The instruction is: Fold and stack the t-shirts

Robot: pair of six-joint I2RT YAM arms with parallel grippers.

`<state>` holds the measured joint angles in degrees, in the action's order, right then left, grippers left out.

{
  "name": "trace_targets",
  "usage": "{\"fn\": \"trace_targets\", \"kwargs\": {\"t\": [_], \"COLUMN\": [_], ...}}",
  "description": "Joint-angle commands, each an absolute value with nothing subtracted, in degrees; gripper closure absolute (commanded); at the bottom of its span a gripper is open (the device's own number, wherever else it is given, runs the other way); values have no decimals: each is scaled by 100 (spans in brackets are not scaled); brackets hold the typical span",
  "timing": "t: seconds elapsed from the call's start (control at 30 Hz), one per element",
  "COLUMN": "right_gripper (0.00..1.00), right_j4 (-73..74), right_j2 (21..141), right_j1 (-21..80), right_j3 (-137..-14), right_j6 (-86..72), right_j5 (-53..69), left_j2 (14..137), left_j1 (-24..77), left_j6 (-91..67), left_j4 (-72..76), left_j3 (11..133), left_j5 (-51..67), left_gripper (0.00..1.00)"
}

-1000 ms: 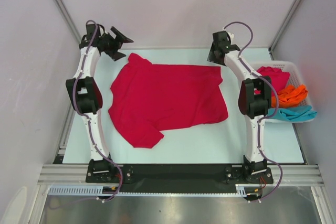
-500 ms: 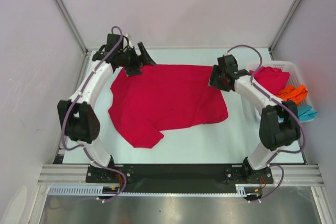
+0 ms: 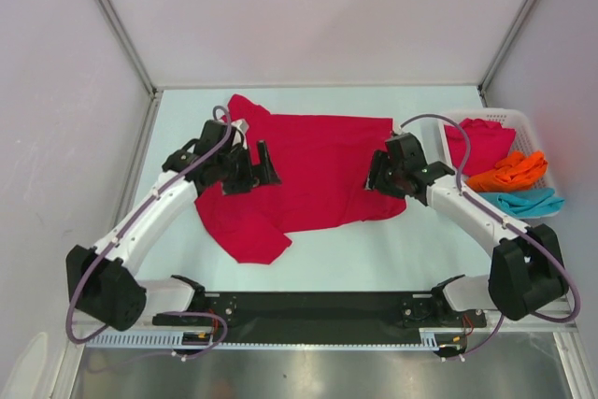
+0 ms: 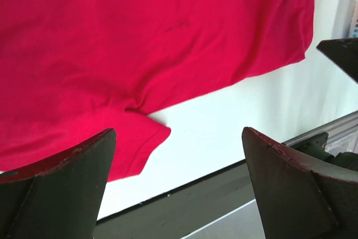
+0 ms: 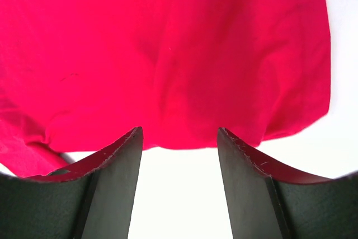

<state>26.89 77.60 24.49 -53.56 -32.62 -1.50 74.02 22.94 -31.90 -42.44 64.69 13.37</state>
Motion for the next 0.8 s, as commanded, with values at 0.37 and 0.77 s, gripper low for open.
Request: {"fn": "trace_targets", "kwargs": {"t": [0.37,0.77], "right_gripper": [40,40], "right_j4": [2523,2733], "right_j2": [7365,7304], "right_j1": [3066,3594], "right_j3": [-4817,-4658], "right_j6": [-3770,-4034], "right_j5": [-139,-536], "left_j2": [6671,6319], "left_j1": [3436,3595], "left_j6": [-4262,-4702], "left_j4": [-3209,-2496], "left_j3": [4633,3604], "left_j5": [940,1169], "left_gripper": [0,0]}}
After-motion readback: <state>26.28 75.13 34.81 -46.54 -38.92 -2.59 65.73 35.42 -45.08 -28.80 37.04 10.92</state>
